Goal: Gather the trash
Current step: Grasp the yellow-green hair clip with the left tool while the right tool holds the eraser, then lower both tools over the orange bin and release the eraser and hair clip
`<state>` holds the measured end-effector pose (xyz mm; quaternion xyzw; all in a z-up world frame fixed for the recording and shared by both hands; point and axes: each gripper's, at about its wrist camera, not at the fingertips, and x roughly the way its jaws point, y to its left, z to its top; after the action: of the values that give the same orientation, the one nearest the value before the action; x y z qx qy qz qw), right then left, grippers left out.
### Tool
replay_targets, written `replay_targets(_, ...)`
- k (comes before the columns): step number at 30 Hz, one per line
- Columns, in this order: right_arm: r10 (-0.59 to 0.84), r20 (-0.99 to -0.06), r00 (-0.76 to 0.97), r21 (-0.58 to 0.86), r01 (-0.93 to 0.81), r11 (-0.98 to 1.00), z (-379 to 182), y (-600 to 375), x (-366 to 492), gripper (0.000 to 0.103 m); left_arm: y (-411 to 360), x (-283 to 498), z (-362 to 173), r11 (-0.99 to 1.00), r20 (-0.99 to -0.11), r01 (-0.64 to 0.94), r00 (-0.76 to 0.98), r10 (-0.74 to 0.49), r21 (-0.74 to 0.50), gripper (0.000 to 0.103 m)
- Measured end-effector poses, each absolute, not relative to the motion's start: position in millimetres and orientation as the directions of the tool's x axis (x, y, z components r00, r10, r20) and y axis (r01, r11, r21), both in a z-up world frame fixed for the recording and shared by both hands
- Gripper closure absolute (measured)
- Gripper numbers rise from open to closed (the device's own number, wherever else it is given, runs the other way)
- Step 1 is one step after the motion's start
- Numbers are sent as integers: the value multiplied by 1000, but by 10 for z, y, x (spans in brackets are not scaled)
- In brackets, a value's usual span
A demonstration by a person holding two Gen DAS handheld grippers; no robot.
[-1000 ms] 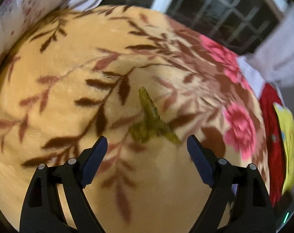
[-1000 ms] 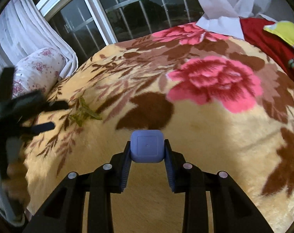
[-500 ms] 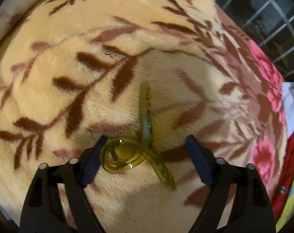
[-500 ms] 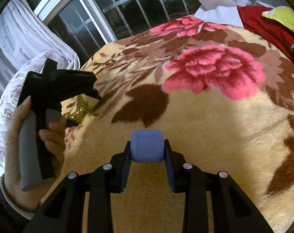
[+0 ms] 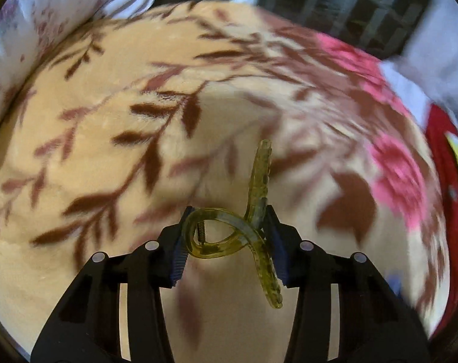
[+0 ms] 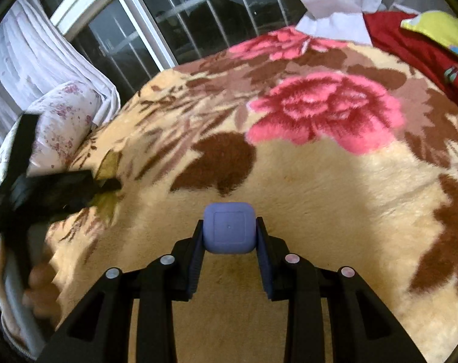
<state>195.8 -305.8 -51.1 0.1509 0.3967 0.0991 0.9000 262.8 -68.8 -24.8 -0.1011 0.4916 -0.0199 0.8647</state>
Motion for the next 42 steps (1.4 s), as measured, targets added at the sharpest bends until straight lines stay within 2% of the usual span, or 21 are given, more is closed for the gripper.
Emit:
replay_targets(5, 306, -652, 694, 324, -110, 940, -274, -2889, 1558, 71, -548, 1572, 49, 970, -764, 158, 598, -243, -185, 58)
replay_targets(9, 318, -623, 715, 283, -173, 943, -96, -2701, 1071, 71, -420, 855, 70, 951, -719, 272, 631, -291, -147, 58)
replay_targets(14, 348, -611, 711, 267, -229, 936, -55, -2519, 412, 71, -243, 232, -167, 942, -729, 310, 614, -302, -129, 58)
replay_targets(19, 363, -648, 669, 265, -249, 932, -292, -2389, -112, 71, -204, -153, -499, 933, -750, 341, 587, -304, -111, 58)
replay_targets(21, 356, -682, 638, 258, -245, 934, -473, -2346, -283, 71, -259, -259, -659, 931, -766, 358, 576, -286, -79, 58)
replay_targets(29, 304, -829, 469, 242, -190, 952, -1389, -2243, -560, 71, -389, -241, -1477, 928, -878, 346, 391, -275, -137, 58)
replay_targets(40, 287, -887, 361, 246, -155, 957, -1768, -2161, -393, 71, -470, -195, -1792, 936, -921, 337, 321, -219, -105, 56)
replay_targets(42, 281, -893, 351, 243, -150, 959, -1802, -2179, -394, 58, -492, -186, -1823, 937, -927, 336, 312, -208, -98, 49)
